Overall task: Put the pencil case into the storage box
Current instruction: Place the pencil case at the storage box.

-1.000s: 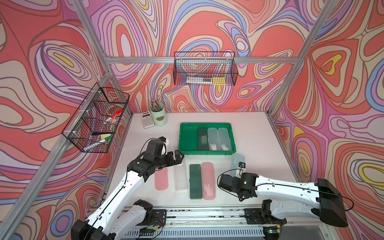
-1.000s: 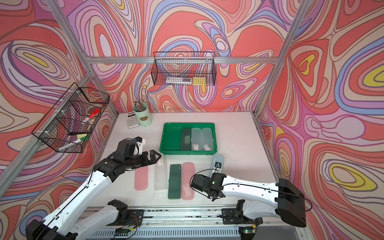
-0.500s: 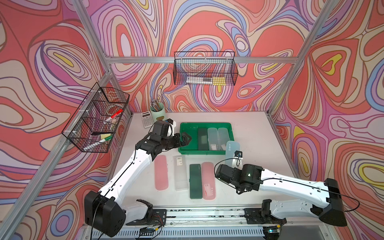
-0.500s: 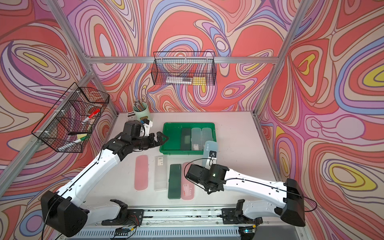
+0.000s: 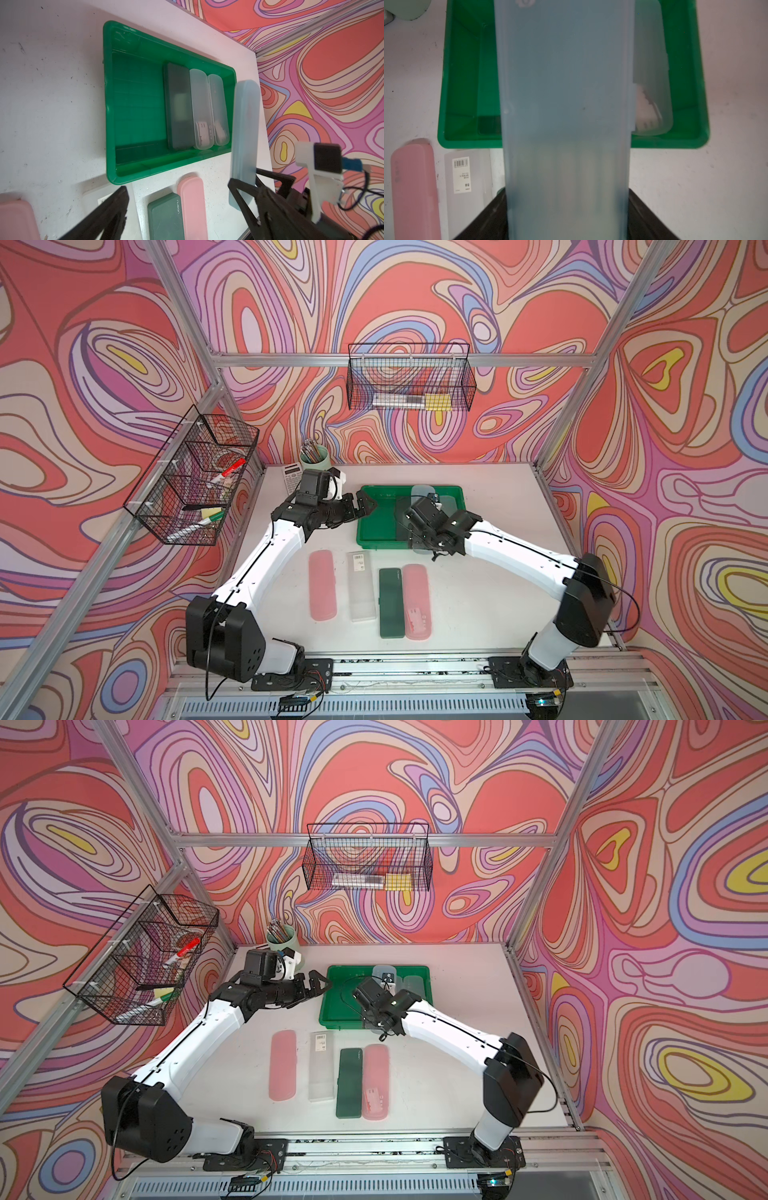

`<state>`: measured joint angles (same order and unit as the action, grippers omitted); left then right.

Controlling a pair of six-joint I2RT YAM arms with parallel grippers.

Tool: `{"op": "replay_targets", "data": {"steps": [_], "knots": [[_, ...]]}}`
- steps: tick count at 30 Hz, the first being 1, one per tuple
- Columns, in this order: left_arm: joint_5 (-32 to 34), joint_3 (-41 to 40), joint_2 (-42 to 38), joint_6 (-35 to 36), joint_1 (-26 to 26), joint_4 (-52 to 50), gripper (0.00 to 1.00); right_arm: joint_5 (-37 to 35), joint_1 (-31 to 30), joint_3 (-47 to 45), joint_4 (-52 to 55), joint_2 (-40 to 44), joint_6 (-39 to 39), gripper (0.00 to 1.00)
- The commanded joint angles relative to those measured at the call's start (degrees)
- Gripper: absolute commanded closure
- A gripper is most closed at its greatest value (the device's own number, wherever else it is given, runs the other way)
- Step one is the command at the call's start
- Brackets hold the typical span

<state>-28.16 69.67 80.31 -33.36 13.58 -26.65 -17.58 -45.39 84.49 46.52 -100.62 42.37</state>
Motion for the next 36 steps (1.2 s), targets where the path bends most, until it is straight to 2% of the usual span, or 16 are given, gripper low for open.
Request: {"op": "replay_targets", "data": {"steps": [1, 11, 27, 30, 32, 36], "knots": [[1.5, -1.0, 0.3, 1.9, -1.5, 0.2, 0.01, 4.9, 0.8, 6.0, -4.2, -7.1, -4.6, 0.40], [2.9, -2.0, 1.3, 3.2, -2.2, 0.5, 0.01, 7.3, 0.7, 21.4, -5.4, -24.2, -2.6, 0.42], [1.8, -3.7, 3.0, 0.8, -2.4, 4.1, 0.01, 4.9, 0.7, 30.0, -3.8, -33.7, 1.5, 0.42], [2.0, -3.8, 2.6, 1.0, -2.4, 3.5, 0.01, 4.8, 0.7, 29.5, -3.8, -34.0, 1.9, 0.26], [1.9, -4.2, 2.3, 1.0, -2.4, 3.4, 0.01, 4.6, 0.7, 29.3, -3.5, -33.9, 2.0, 0.18], [1.2, -5.0, 1.5, 0.8, -2.4, 2.7, 0.01, 3.6, 0.7, 28.9, -3.5, -32.2, 1.9, 0.11]]}}
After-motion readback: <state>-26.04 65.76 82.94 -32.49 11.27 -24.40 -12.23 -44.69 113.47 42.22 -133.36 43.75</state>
